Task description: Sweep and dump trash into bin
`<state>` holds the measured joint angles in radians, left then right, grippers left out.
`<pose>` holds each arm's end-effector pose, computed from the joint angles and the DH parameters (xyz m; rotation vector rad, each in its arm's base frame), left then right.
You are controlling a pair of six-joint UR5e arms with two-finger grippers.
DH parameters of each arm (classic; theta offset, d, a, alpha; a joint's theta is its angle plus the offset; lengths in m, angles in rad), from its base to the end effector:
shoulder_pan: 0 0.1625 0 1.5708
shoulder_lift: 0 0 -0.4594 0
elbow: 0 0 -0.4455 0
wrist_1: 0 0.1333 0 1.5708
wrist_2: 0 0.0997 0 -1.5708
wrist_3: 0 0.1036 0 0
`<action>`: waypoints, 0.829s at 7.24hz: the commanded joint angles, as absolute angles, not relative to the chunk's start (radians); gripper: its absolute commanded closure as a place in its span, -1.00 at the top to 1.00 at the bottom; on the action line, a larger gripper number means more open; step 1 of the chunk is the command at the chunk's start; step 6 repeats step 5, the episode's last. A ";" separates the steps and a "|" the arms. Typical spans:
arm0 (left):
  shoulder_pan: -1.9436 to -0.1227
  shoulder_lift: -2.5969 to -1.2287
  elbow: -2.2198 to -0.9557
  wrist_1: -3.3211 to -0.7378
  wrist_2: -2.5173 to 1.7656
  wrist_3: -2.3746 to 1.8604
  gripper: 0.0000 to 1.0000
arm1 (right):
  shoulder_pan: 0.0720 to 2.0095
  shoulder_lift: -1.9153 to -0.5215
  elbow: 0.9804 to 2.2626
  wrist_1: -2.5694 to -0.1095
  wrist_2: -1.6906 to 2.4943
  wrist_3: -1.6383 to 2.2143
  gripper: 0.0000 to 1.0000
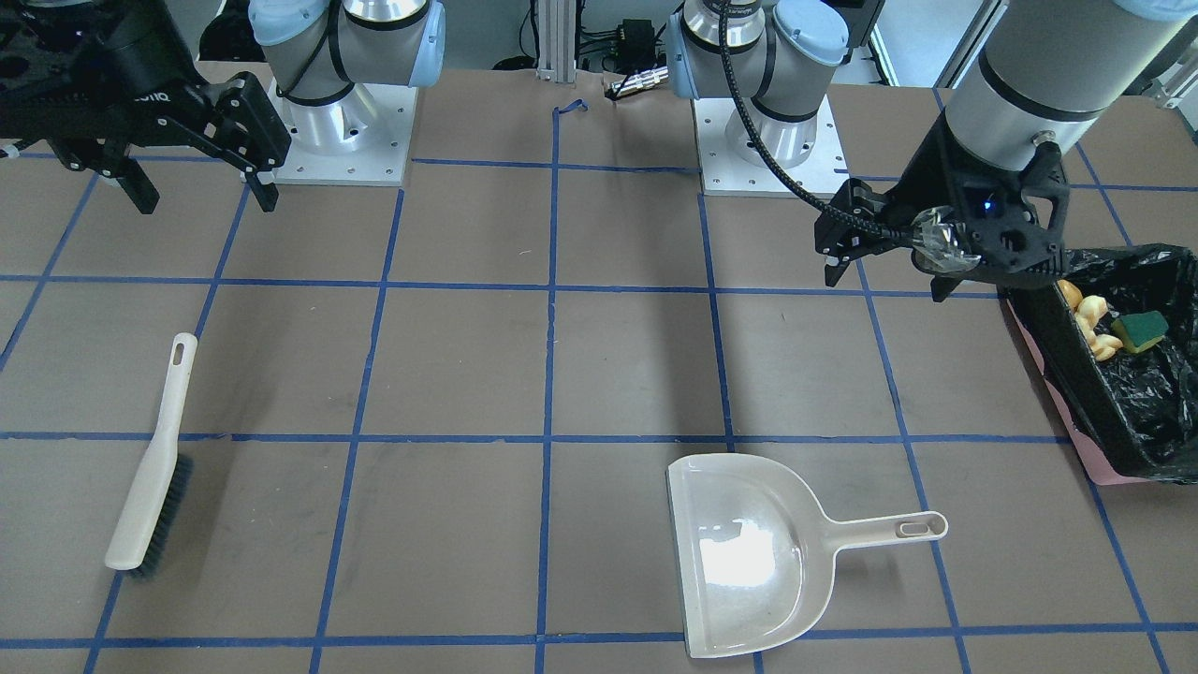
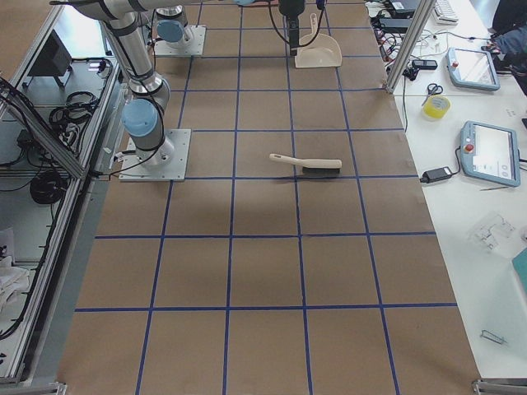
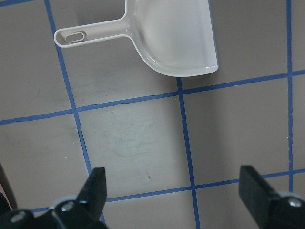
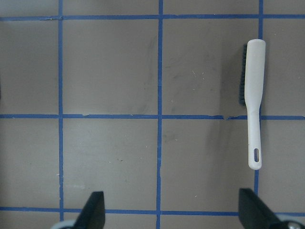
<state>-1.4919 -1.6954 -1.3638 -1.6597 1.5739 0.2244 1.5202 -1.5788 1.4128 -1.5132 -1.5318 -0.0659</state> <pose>-0.0853 -0.6087 0.5508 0.2282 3.1312 0.0108 0.1095 -0.5523 0.6034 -0.0270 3.1042 -0.1717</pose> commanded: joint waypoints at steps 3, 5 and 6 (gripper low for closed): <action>-1.493 -1.689 -1.376 -1.644 1.574 0.225 1.00 | 1.520 -1.580 1.413 -1.514 -1.531 -0.066 1.00; -1.491 -1.689 -1.376 -1.644 1.574 0.230 1.00 | 1.520 -1.580 1.413 -1.514 -1.531 -0.066 1.00; -1.491 -1.689 -1.376 -1.644 1.574 0.230 1.00 | 1.520 -1.580 1.413 -1.514 -1.531 -0.066 1.00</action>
